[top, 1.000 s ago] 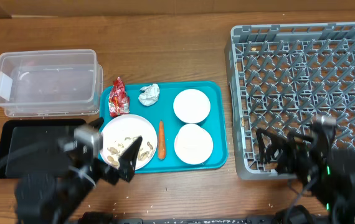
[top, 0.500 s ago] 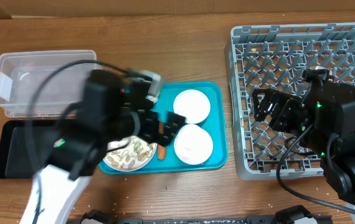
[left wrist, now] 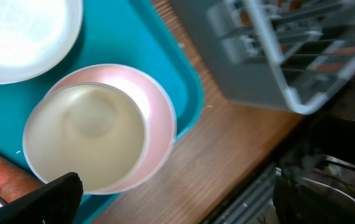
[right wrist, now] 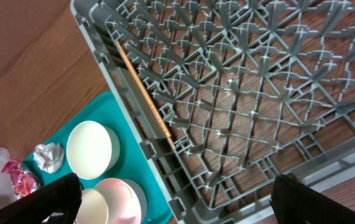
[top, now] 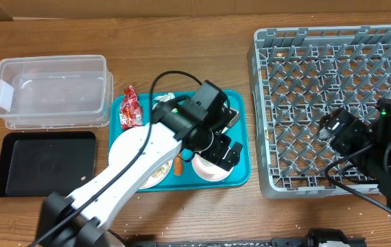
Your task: Sort waste into correct bins and load items into the dishwasher
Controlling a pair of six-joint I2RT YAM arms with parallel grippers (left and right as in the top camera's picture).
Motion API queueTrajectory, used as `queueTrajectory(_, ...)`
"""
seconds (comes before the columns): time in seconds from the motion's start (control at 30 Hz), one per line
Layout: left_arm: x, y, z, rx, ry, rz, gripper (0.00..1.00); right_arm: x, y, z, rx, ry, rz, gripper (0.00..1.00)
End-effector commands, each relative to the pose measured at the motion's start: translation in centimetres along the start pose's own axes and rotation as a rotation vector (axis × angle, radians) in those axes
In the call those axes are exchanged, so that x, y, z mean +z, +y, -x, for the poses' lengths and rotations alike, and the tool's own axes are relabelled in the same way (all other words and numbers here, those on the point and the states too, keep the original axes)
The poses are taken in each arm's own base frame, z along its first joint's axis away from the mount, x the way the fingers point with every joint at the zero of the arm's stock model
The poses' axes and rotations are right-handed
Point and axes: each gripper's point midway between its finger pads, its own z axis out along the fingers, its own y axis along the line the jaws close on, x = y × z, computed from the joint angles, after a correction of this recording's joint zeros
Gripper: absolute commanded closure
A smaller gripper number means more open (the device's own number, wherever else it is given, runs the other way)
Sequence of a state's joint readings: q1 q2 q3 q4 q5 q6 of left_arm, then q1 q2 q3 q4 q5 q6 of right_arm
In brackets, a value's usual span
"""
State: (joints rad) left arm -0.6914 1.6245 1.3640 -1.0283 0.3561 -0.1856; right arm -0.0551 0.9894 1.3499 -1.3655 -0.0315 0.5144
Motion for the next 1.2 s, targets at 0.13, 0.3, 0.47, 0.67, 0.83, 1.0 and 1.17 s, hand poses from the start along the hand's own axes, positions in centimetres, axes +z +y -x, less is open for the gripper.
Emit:
queueTrajectory(0.13,4.1,1.8,0.0,0.004,0.075,0.159,0.0,-0.8,0.7,-0.1,-0.047,0.017,0.062,0.0)
queueTrajectory(0.3,6.2,1.7,0.2,0.041,0.091,0.179,0.0,-0.8,0.7,0.0,-0.046,0.017,0.063,0.0)
queueTrajectory(0.47,7.0,2.1,0.1,0.035,0.108,0.184,0.84,-0.8,0.5,-0.2,-0.045,0.024,0.054,0.0)
queueTrajectory(0.67,7.3,2.0,1.3,0.033,0.061,0.182,0.96,-0.8,0.4,-0.4,-0.044,0.03,0.05,0.0)
queueTrajectory(0.83,7.3,2.8,1.2,0.031,0.058,0.23,0.96,-0.8,0.2,-0.7,-0.043,0.045,0.041,0.0)
queueTrajectory(1.0,7.2,2.2,1.0,-0.003,0.066,0.197,0.96,-0.8,0.1,-1.0,-0.044,0.054,0.036,0.0)
queueTrajectory(1.17,2.9,0.1,2.7,-0.057,0.011,0.134,0.96,-0.8,-0.1,-1.3,-0.092,0.067,0.03,0.0)
